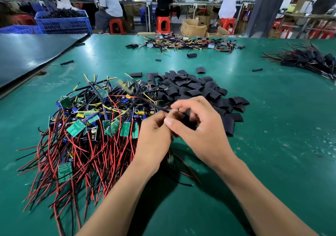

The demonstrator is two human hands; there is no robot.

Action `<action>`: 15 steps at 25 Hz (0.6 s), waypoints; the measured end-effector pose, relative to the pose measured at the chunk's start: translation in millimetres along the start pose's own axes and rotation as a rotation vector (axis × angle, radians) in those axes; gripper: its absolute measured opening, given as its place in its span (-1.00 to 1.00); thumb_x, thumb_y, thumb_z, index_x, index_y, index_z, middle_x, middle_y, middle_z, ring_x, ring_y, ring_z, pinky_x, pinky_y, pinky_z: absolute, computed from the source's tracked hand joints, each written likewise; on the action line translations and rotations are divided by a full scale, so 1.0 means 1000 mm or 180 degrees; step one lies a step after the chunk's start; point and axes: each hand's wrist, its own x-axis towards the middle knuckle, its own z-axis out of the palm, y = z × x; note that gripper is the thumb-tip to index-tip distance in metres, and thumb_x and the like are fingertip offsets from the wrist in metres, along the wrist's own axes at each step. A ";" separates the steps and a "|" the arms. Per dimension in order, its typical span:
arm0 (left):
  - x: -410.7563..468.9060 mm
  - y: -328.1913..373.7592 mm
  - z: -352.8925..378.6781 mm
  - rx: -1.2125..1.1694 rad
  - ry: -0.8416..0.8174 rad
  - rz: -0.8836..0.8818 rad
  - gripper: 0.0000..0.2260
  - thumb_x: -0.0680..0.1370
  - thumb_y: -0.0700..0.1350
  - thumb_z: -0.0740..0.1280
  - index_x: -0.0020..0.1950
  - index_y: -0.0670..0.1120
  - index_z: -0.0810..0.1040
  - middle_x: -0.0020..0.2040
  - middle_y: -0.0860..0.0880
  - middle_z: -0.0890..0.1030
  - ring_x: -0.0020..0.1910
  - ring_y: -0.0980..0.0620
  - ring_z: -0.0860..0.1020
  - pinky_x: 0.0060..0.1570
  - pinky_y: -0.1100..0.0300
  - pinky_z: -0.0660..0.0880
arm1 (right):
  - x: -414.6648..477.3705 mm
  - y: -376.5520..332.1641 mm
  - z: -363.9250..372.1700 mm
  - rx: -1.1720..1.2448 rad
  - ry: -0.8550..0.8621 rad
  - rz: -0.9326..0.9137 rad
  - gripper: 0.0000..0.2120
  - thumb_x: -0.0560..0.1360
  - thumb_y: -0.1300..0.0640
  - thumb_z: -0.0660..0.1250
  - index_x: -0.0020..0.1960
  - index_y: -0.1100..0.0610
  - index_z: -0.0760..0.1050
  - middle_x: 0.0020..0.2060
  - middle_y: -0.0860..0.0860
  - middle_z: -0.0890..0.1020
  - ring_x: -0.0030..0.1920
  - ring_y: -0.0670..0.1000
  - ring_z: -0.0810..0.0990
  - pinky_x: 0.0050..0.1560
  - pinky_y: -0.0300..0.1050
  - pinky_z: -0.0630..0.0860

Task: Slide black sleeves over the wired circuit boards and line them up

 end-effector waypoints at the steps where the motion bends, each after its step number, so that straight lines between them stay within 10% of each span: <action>1: 0.000 -0.003 0.000 0.0157 -0.0207 -0.0103 -0.73 0.63 -0.06 0.32 -0.14 -0.24 0.60 -0.25 -0.15 0.57 -0.23 0.00 0.46 -0.15 0.04 0.39 | -0.001 0.005 0.002 -0.0459 0.0153 -0.0022 -0.75 0.43 -0.06 0.46 0.10 -0.07 0.62 -0.03 -0.19 0.55 -0.05 -0.18 0.51 0.01 -0.36 0.41; 5: -0.005 -0.012 0.003 0.1125 -0.0772 -0.0086 -0.77 0.57 -0.25 0.30 -0.26 -0.06 0.61 -0.41 0.05 0.56 -0.41 0.08 0.44 -0.34 0.16 0.39 | 0.001 0.015 0.004 -0.0290 -0.0060 0.0621 -0.83 0.48 0.01 0.45 0.06 -0.02 0.69 -0.02 -0.19 0.69 0.05 -0.20 0.61 0.17 -0.18 0.51; 11: -0.011 -0.011 0.015 0.1029 -0.0740 -0.0141 -0.89 0.59 -0.09 0.35 -0.06 0.01 0.68 -0.41 0.09 0.61 -0.51 0.18 0.50 -0.40 0.32 0.43 | 0.012 0.025 -0.017 -0.0899 0.0654 0.0787 -0.79 0.62 0.00 0.27 -0.11 0.02 0.61 -0.33 -0.07 0.64 -0.30 -0.06 0.60 -0.19 -0.08 0.50; 15: -0.012 -0.012 0.012 0.1216 -0.0709 -0.0166 -0.92 0.58 -0.11 0.37 -0.02 0.01 0.67 -0.22 -0.04 0.70 -0.47 0.18 0.52 -0.37 0.29 0.48 | 0.020 0.049 -0.063 -0.1988 0.0877 0.1586 -0.76 0.63 -0.03 0.23 0.07 0.03 0.64 -0.06 0.09 0.69 -0.07 0.21 0.57 -0.14 -0.05 0.39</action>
